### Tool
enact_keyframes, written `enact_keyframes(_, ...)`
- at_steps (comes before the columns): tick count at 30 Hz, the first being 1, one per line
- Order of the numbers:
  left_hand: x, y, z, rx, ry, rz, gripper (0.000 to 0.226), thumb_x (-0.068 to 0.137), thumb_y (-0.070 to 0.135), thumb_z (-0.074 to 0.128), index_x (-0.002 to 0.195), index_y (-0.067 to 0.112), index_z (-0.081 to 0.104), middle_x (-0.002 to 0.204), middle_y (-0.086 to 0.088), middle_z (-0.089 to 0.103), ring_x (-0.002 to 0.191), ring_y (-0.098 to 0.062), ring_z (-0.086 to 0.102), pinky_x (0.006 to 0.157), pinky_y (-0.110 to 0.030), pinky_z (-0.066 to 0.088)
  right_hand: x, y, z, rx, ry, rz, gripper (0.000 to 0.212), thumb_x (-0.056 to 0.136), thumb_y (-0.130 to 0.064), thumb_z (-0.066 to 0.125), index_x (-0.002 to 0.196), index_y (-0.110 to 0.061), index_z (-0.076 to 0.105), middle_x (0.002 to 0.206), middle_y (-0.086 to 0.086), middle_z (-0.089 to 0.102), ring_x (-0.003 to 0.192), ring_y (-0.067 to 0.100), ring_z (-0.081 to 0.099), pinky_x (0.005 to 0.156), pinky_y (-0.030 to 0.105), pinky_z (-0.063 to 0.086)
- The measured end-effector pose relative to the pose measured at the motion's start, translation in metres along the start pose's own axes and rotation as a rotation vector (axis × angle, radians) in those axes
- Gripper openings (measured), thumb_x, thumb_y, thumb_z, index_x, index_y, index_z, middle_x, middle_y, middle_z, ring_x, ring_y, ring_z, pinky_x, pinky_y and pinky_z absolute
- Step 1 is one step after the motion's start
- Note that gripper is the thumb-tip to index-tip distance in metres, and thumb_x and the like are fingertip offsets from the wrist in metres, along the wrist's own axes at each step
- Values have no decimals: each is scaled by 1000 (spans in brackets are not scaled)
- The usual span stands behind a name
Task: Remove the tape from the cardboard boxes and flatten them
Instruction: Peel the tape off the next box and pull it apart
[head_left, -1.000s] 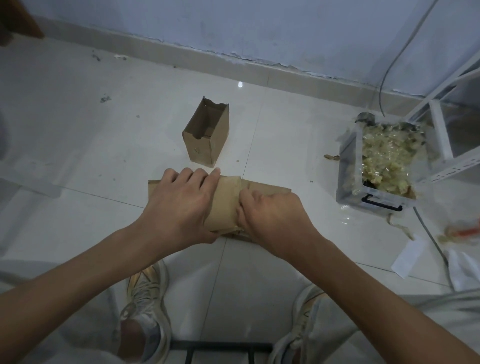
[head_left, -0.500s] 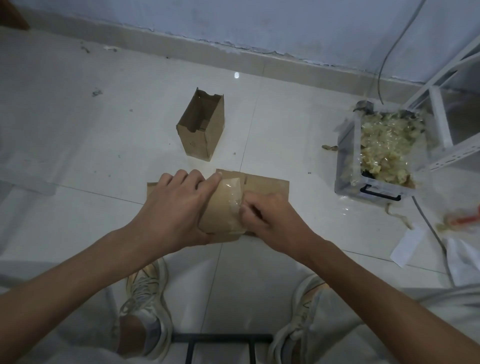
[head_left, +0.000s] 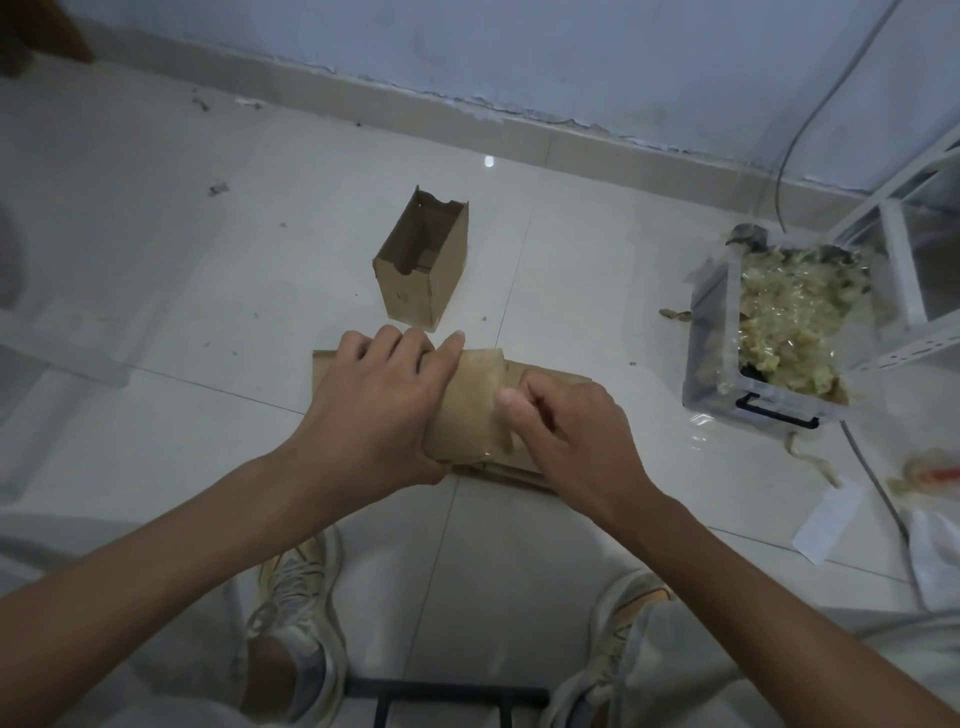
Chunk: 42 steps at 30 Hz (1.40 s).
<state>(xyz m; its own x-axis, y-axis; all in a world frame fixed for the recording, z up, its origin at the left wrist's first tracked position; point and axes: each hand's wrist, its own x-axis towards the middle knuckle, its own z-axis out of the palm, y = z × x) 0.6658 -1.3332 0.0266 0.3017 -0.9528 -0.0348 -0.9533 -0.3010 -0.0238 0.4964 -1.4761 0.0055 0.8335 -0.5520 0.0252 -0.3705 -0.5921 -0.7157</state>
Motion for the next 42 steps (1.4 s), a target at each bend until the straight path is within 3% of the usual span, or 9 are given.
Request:
enact_keyframes(4,5,-3,-3,30,50,-4,117,58,68,83,152,11,43,125,-11,61,108,-31,55,86,-45,41,15,-6,-2,-336,-47,-30,38,103,-56,50,81,-25,42,62,-9,50,56,6,45,52,26,29)
enact_keyframes(9,2,-3,4,45,50,15,119,55,68,85,151,11,46,120,-11,63,103,-31,56,84,-45,43,20,2,3,-391,-73,-119,33,102,-42,36,79,-21,47,62,-1,56,56,21,50,57,43,48)
enact_keyframes(15,-1,-10,1,-79,27,5,120,62,73,81,158,19,34,129,-7,58,110,-29,54,90,-46,43,9,0,-7,141,25,19,38,104,-19,55,71,-2,48,56,12,47,49,15,36,51,34,33)
enact_keyframes(20,-3,-14,-8,-77,91,8,119,58,66,85,156,18,38,130,-7,59,112,-29,54,91,-48,42,1,-8,-16,441,-23,112,39,108,-13,51,71,-1,48,61,18,53,52,17,48,54,27,45)
enact_keyframes(23,-1,-12,-7,-82,84,-2,120,57,66,86,156,17,39,130,-7,59,112,-29,53,91,-47,42,2,-13,-16,533,-81,153,50,111,-30,45,72,1,47,61,22,54,54,17,49,56,19,44)
enact_keyframes(26,0,-11,-6,-29,98,7,121,52,63,90,154,15,44,128,-9,61,111,-31,54,90,-47,41,8,-16,-16,382,-5,184,63,97,-65,47,76,-6,52,62,15,59,54,17,55,59,37,51)
enact_keyframes(28,0,-9,-6,-22,110,7,121,51,63,89,153,15,45,128,-8,61,112,-30,54,90,-46,40,15,-14,-15,191,10,179,53,89,-70,59,83,-18,55,65,6,62,58,17,57,62,44,50)
enact_keyframes(34,0,-4,-2,-35,133,46,122,50,62,91,153,15,45,129,-9,61,113,-31,54,91,-47,42,31,-2,-19,91,-40,28,32,100,-42,68,81,-22,53,59,-11,51,57,10,46,58,37,42)
enact_keyframes(42,-4,-14,-3,-174,120,110,118,53,64,88,153,26,38,133,0,57,116,-25,53,95,-47,43,14,0,-31,672,-171,183,32,106,-17,62,77,-9,48,60,14,45,49,17,43,52,21,40)
